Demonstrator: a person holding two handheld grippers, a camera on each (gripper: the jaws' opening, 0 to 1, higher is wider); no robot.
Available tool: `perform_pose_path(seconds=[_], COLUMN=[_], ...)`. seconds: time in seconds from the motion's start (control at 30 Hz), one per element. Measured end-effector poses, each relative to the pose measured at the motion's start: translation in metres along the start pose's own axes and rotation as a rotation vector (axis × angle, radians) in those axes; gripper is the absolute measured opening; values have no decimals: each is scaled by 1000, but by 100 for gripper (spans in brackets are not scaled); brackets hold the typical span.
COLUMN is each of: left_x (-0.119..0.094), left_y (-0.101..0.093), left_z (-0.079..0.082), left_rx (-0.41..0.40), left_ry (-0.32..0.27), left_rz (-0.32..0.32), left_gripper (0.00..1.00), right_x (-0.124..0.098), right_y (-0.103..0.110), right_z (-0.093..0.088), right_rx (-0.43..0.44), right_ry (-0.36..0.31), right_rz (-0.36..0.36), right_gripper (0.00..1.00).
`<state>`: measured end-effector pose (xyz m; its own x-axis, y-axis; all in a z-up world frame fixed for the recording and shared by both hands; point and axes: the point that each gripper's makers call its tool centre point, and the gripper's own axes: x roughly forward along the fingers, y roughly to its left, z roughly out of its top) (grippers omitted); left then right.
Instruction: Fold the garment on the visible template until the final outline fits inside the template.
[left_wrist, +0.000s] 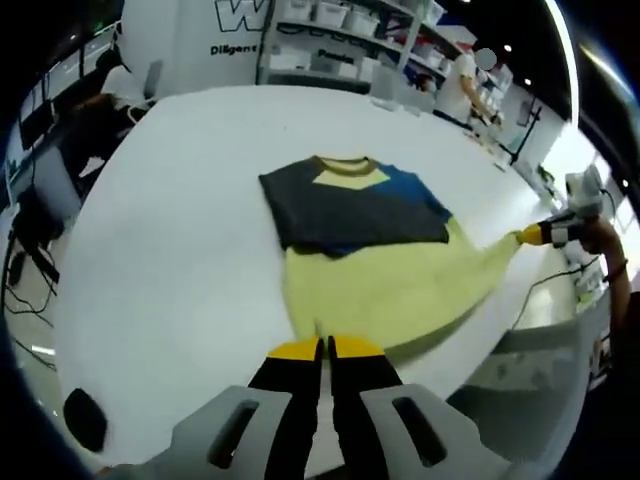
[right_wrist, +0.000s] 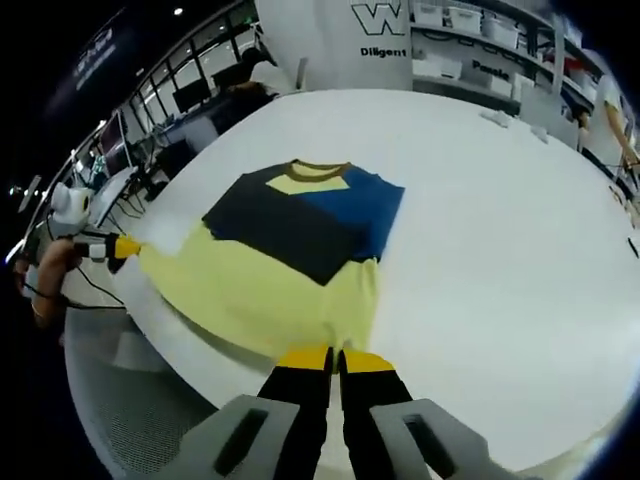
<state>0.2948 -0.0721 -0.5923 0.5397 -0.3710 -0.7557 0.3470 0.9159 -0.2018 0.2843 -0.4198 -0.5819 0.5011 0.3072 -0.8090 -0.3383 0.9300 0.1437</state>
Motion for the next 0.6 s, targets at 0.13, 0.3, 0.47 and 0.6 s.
perform_pose_path(seconds=[0.13,0.3,0.47,0.6], left_x=[3,6,12,14], left_y=[4,8,15,17], left_z=[12,32,50,67], left_rx=[27,36,42,52], left_ry=[-19,-57,-87,-109], left_rz=[6,17,20,14], left_gripper=[0,0,0,0], right_x=[3,4,7,9], right_y=[-4,-9,-14,-18], right_z=[12,28,43,54], right_rx=[-7,10,24,20], right_ry=[-12,-43,-68,-81], right_rz=[-9,-18,-24,-32], right_gripper=[0,0,0,0])
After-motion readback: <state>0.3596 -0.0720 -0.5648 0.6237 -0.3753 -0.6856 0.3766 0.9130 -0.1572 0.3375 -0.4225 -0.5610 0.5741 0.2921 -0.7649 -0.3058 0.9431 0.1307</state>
